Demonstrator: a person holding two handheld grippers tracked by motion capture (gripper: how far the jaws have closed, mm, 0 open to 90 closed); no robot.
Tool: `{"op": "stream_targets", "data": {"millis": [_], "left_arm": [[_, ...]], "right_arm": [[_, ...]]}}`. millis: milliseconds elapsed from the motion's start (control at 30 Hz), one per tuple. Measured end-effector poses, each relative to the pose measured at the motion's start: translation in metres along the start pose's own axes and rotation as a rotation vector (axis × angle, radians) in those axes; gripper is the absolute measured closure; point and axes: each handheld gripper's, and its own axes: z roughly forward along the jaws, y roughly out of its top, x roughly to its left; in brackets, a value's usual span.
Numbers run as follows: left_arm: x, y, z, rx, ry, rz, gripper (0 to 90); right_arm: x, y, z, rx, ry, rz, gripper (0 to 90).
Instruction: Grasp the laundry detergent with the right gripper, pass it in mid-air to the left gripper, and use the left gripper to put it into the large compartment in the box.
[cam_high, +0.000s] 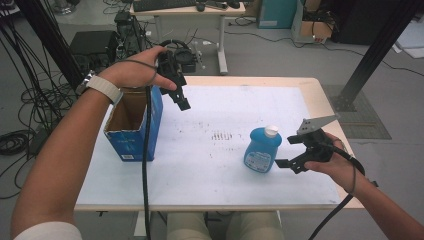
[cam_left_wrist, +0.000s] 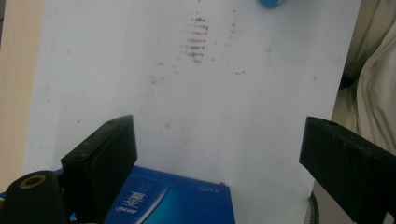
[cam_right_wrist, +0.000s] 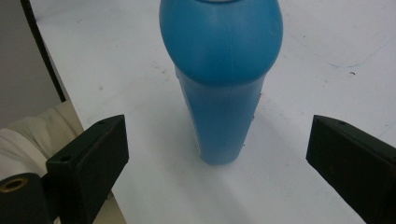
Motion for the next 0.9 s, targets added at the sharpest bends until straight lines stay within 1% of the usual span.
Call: {"op": "stream_targets", "data": {"millis": [67,133,167,200,233,267,300,333,400,433,467,500,600,633,733,767,900], "left_arm": [[0.000,0.000,0.000,0.002,-0.002,-0.001,11.5],[0.000,0.000,0.001,-0.001,0.000,0.001,11.5],[0.000,0.000,0.001,-0.001,0.000,0.001,11.5],[0.000,0.000,0.001,0.001,-0.002,-0.001,11.5],[0.000,0.000,0.001,-0.001,-0.001,0.000,11.5],[0.000,0.000,0.001,-0.001,-0.001,0.000,11.5],[0.000,0.000,0.002,-0.003,-0.001,-0.002,11.5],[0.000,0.000,0.002,-0.003,-0.001,-0.002,11.5],[0.000,-0.001,0.002,-0.003,-0.001,-0.003,11.5],[0.000,0.000,0.002,-0.002,-0.002,-0.001,11.5],[0.000,0.000,0.002,-0.002,-0.002,-0.001,11.5],[0.000,0.000,0.002,0.002,-0.006,-0.003,11.6],[0.000,-0.001,0.003,-0.003,-0.003,-0.002,11.5],[0.000,-0.001,0.003,-0.002,-0.004,-0.002,11.5],[0.000,-0.001,0.004,-0.002,-0.005,-0.003,11.5],[0.000,-0.001,0.004,-0.003,-0.004,-0.004,11.5],[0.000,-0.001,0.004,-0.003,-0.006,-0.001,11.5]], "right_arm": [[0.001,-0.001,0.002,-0.001,0.002,0.012,5.6],[0.000,-0.002,0.002,-0.004,0.002,0.012,5.3],[0.000,-0.002,0.003,-0.001,-0.004,0.025,5.1],[0.000,-0.002,0.003,-0.001,-0.004,0.025,5.1],[-0.002,-0.003,0.004,-0.013,0.000,0.009,4.6],[-0.001,-0.003,0.004,-0.005,-0.005,0.026,4.6],[-0.001,-0.004,0.004,-0.010,-0.003,0.021,4.3],[-0.001,-0.004,0.004,-0.005,-0.003,0.032,4.2],[-0.001,-0.004,0.005,-0.004,-0.005,0.033,4.2],[-0.003,-0.006,0.006,-0.019,-0.005,0.002,4.1],[-0.003,-0.006,0.006,-0.019,-0.005,0.002,4.1],[-0.002,-0.006,0.008,-0.017,-0.008,0.026,4.0],[-0.003,-0.007,0.010,-0.031,-0.003,0.016,3.9],[-0.002,-0.008,0.012,-0.035,-0.013,0.028,3.5],[-0.003,-0.010,0.014,-0.050,-0.014,0.026,3.3],[-0.004,-0.011,0.016,-0.060,-0.014,0.034,3.3],[-0.004,-0.013,0.021,-0.075,-0.015,0.039,3.1]]}}
